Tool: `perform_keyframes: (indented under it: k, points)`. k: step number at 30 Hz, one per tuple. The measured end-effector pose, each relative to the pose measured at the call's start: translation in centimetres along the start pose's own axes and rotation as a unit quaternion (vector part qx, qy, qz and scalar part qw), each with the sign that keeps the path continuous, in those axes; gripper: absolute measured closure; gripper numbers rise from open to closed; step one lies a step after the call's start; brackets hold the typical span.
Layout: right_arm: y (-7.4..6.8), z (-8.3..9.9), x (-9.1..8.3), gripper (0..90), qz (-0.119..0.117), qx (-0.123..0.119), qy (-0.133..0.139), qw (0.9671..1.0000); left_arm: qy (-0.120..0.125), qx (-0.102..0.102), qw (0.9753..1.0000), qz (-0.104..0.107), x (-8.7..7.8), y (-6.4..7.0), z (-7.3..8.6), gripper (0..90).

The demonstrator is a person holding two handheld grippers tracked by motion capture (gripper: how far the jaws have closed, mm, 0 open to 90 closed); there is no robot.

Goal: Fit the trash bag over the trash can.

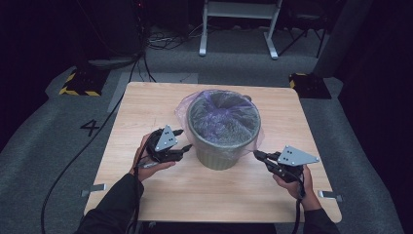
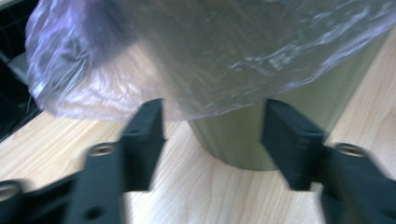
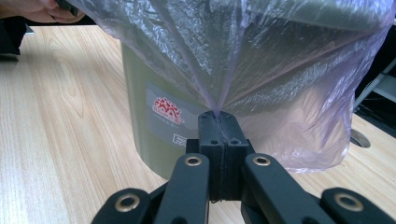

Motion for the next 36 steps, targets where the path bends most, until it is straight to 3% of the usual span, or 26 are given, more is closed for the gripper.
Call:
perform_keyframes:
  k: [1,2,5,7,8,10,12,20,23,28,36]
  points:
    - [-0.1,-0.1,0.0,90.0,0.0,-0.002,0.0,1.0,-0.003,0.002,1.0,-0.001,0.1,0.0,0.1,25.9]
    - [-0.1,-0.2,0.0,90.0,0.0,-0.002,0.0,1.0,-0.008,0.006,0.9999,-0.009,0.3,-0.1,0.1,24.1]
    - [-0.2,-0.4,0.0,90.0,0.003,-0.005,-0.001,1.0,-0.015,0.028,0.9988,-0.036,0.8,-0.2,-0.1,20.0]
    - [-0.1,-0.4,0.1,89.8,0.006,-0.007,0.0,1.0,-0.017,0.032,0.9981,-0.051,1.2,-0.4,-0.3,20.9]
    - [0.0,-0.4,0.2,89.7,0.007,-0.005,-0.001,1.0,-0.009,0.03,0.9981,-0.054,1.2,-0.6,-0.4,21.8]
    - [0.1,-0.3,0.3,89.7,0.007,-0.002,-0.001,1.0,-0.011,0.034,0.9977,-0.057,1.3,-0.8,-0.4,36.2]
    - [0.1,-0.3,0.4,89.5,0.008,-0.004,-0.004,1.0,-0.013,0.029,0.9974,-0.065,1.5,-1.1,-0.6,40.7]
    - [0.1,-0.4,0.4,88.8,0.016,-0.006,-0.001,0.9999,0.011,0.015,0.999,-0.042,1.1,-1.6,-1.1,89.0]
    - [0.1,-0.3,0.3,89.0,0.017,-0.004,-0.002,0.9998,0.009,0.008,0.9996,-0.025,1.1,-1.5,-0.8,90.0]
    - [0.3,0.4,0.5,90.0,0.015,0.0,-0.015,0.9998,-0.01,0.028,0.9995,-0.004,1.2,-0.7,0.1,90.0]
    - [1.1,3.0,1.6,90.0,0.003,0.032,-0.048,0.9983,-0.037,0.034,0.9982,0.035,1.6,0.2,1.9,90.0]
Point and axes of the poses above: each handheld gripper's, and its own axes: x roughly forward along the jaws, z roughly out of its underside, y roughly to its right, the point moved 4 cm from there along x, roughly forward along the jaws, and after that the axes turned 2 degrees about -y, right-handed, at the moved point
